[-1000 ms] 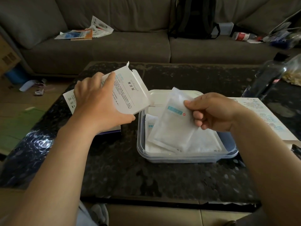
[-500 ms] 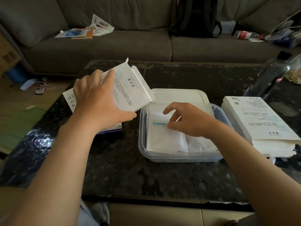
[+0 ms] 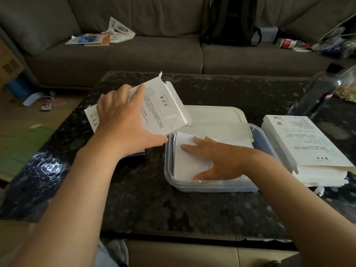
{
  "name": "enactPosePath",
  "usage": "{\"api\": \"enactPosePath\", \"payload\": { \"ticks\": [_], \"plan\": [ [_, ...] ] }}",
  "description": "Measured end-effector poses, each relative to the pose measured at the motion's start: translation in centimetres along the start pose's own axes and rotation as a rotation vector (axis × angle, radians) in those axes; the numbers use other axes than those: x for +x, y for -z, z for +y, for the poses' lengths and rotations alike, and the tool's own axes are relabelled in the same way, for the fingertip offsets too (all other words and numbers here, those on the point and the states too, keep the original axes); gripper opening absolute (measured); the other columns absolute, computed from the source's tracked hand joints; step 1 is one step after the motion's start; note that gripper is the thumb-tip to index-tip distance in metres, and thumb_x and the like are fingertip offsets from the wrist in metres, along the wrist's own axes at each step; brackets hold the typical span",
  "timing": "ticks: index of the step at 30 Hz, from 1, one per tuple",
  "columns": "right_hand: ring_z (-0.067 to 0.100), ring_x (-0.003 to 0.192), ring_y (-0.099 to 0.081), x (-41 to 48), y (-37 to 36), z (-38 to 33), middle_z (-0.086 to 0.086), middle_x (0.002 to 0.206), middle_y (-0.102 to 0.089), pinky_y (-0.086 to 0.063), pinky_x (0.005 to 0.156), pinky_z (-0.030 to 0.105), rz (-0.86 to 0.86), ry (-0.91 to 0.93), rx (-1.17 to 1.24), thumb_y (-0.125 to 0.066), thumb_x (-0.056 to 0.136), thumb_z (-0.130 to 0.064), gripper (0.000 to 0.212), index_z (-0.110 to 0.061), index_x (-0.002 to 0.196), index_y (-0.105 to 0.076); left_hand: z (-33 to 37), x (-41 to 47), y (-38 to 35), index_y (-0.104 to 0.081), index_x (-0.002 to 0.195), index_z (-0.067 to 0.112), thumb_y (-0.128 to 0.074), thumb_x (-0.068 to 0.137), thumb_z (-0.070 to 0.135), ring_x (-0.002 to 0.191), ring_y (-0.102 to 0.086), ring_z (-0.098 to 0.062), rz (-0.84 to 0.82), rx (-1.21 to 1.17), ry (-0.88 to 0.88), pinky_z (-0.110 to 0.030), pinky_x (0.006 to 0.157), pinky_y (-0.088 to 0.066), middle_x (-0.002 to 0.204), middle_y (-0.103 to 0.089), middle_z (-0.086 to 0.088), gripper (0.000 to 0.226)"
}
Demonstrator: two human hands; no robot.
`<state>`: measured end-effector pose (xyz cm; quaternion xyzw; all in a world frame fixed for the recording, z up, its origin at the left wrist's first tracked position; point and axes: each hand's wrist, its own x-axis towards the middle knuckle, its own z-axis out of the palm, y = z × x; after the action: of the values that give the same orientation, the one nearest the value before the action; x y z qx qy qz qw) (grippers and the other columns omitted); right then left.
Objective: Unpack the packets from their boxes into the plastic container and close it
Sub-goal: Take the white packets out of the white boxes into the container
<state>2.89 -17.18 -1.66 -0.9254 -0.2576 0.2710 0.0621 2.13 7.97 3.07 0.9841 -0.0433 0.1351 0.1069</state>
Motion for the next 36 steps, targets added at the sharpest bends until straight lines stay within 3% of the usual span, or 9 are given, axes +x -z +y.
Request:
{"api": "enactPosePath", "payload": {
  "ticks": [8, 16, 19, 21, 24, 25, 27, 31, 36],
  "plan": [
    [0.018, 0.155, 0.017, 0.7, -0.4, 0.6, -0.02, 0.166, 0.018, -0.003, 0.125, 0.051, -0.021, 0.062, -0.012, -0.054, 0.091, -0.064, 0.085, -0.061, 0.151, 0.006, 0.2, 0.2, -0.3, -0.022, 0.147, 0.031, -0.06, 0.046, 0.083, 0.134, -0.031, -0.031, -0.009, 0.002, -0.017, -0.055, 0.116, -0.021, 0.142, -0.036, -0.003, 0.12],
    [0.023, 0.155, 0.015, 0.9, -0.7, 0.4, -0.012, 0.168, 0.018, 0.005, 0.124, 0.05, 0.016, 0.089, -0.065, -0.051, 0.093, -0.065, 0.085, -0.055, 0.154, 0.007, 0.9, -0.1, -0.4, -0.019, 0.151, 0.03, -0.059, 0.042, 0.087, 0.136, -0.029, -0.03, -0.048, 0.012, -0.051, -0.052, 0.116, -0.021, 0.146, -0.032, 0.0, 0.13],
    [0.02, 0.156, 0.005, -0.3, 0.6, 0.0, -0.014, 0.169, 0.005, -0.003, 0.124, 0.048, 0.018, 0.034, 0.055, -0.059, 0.087, -0.067, 0.089, -0.053, 0.155, -0.005, 1.0, -0.3, -0.2, -0.018, 0.151, 0.032, -0.067, 0.045, 0.084, 0.135, -0.029, -0.028, -0.07, -0.005, -0.073, -0.05, 0.115, -0.022, 0.145, -0.032, 0.002, 0.128],
    [0.015, 0.151, -0.025, -1.8, 2.3, -0.2, -0.013, 0.164, -0.026, -0.021, 0.122, 0.046, 0.116, -0.012, 0.242, -0.069, 0.081, -0.064, 0.084, -0.048, 0.153, -0.028, 1.0, -0.5, 0.0, -0.018, 0.149, 0.033, -0.075, 0.048, 0.078, 0.135, -0.027, -0.025, -0.087, -0.024, -0.086, -0.048, 0.114, -0.02, 0.144, -0.032, 0.005, 0.125],
    [0.005, 0.1, -0.069, -3.7, 4.6, -0.2, -0.01, 0.111, -0.072, -0.057, 0.097, 0.037, 0.478, -0.003, 0.499, -0.078, 0.085, -0.036, 0.034, -0.031, 0.116, -0.067, 1.3, -0.7, 0.3, -0.019, 0.146, 0.036, -0.079, 0.049, 0.075, 0.133, -0.025, -0.02, -0.107, -0.037, -0.119, -0.042, 0.113, -0.019, 0.142, -0.031, 0.008, 0.12],
    [0.006, 0.083, -0.072, -4.1, 5.1, -0.2, -0.009, 0.094, -0.074, -0.062, 0.085, 0.034, 0.598, -0.025, 0.521, -0.077, 0.087, -0.027, 0.017, -0.027, 0.102, -0.07, 1.5, -0.7, 0.4, -0.018, 0.147, 0.036, -0.079, 0.05, 0.074, 0.133, -0.023, -0.019, -0.114, -0.045, -0.131, -0.04, 0.114, -0.017, 0.142, -0.029, 0.009, 0.121],
    [0.008, 0.067, -0.071, -4.3, 5.5, -0.3, -0.005, 0.077, -0.071, -0.064, 0.067, 0.029, 0.754, -0.063, 0.529, -0.075, 0.089, -0.021, 0.007, -0.022, 0.089, -0.068, 2.1, -0.8, 0.5, -0.015, 0.151, 0.035, -0.08, 0.051, 0.072, 0.135, -0.019, -0.017, -0.131, -0.071, -0.153, -0.038, 0.115, -0.014, 0.145, -0.025, 0.011, 0.125],
    [0.013, 0.065, -0.074, -3.4, 4.6, -0.9, -0.004, 0.083, -0.071, -0.062, 0.056, 0.029, 0.696, -0.082, 0.658, -0.077, 0.087, -0.023, 0.015, -0.016, 0.09, -0.064, 3.7, -1.3, 0.2, -0.013, 0.153, 0.031, -0.078, 0.052, 0.072, 0.138, -0.017, -0.019, -0.139, -0.075, -0.263, -0.041, 0.118, -0.013, 0.15, -0.02, 0.009, 0.127],
    [0.017, 0.07, -0.075, -1.5, 3.6, 0.1, -0.005, 0.092, -0.068, -0.062, 0.052, 0.032, 0.671, -0.152, 0.595, -0.079, 0.087, -0.019, 0.026, -0.018, 0.101, -0.058, 5.3, -1.7, -0.5, -0.019, 0.152, 0.025, -0.068, 0.05, 0.074, 0.138, -0.023, -0.025, -0.061, -0.045, -0.364, -0.049, 0.12, -0.01, 0.147, -0.027, 0.001, 0.123]
  ]
}}
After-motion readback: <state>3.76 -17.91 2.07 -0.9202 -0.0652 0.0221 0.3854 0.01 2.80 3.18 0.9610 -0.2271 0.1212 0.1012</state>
